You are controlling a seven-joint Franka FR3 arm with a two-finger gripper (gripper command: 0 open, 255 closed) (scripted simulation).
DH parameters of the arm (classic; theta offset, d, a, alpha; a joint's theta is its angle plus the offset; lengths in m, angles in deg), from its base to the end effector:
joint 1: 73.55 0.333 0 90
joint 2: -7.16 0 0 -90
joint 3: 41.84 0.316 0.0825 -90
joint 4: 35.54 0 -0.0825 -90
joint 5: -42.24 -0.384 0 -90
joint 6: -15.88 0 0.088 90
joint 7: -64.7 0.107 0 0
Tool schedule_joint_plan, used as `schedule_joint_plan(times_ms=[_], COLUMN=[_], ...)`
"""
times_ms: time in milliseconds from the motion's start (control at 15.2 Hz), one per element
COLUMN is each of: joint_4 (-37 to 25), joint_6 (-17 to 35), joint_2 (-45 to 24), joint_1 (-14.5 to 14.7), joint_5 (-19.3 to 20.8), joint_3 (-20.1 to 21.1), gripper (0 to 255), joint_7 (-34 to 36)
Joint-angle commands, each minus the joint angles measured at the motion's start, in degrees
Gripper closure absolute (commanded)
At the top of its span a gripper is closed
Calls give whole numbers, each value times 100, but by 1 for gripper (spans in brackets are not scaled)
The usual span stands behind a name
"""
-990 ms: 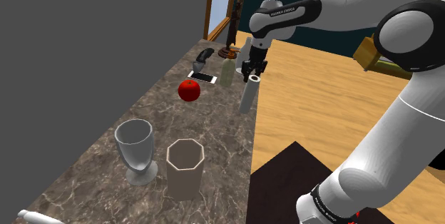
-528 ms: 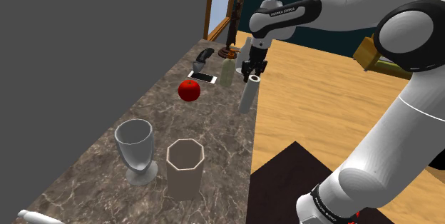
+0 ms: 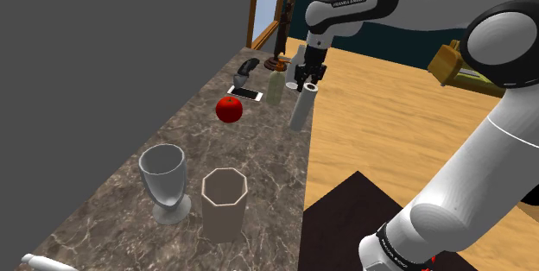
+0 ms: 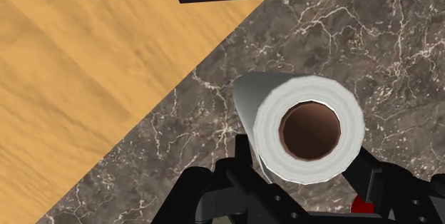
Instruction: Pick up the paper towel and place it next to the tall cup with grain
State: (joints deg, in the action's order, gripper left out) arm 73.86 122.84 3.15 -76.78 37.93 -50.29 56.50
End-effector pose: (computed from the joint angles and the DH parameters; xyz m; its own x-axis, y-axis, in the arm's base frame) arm 0.5547 -0.1074 0.4500 0.9913 -0.0826 -0.1026 -0.0904 -0.9931 -0.0741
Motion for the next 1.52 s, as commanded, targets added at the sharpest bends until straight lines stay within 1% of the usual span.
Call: schedule_joint_plan(times_ms=[0,726,1452], joint_4=[-124,-846,-1760], joint_6=[-149,-972,-1833], joint_2=[24,128,75], joint_1=[-9,-12,-22], joint_5=[8,37,33], joint_3=[-9,-13,-21], gripper=[255,255,255], joint_7=[-4,53,93])
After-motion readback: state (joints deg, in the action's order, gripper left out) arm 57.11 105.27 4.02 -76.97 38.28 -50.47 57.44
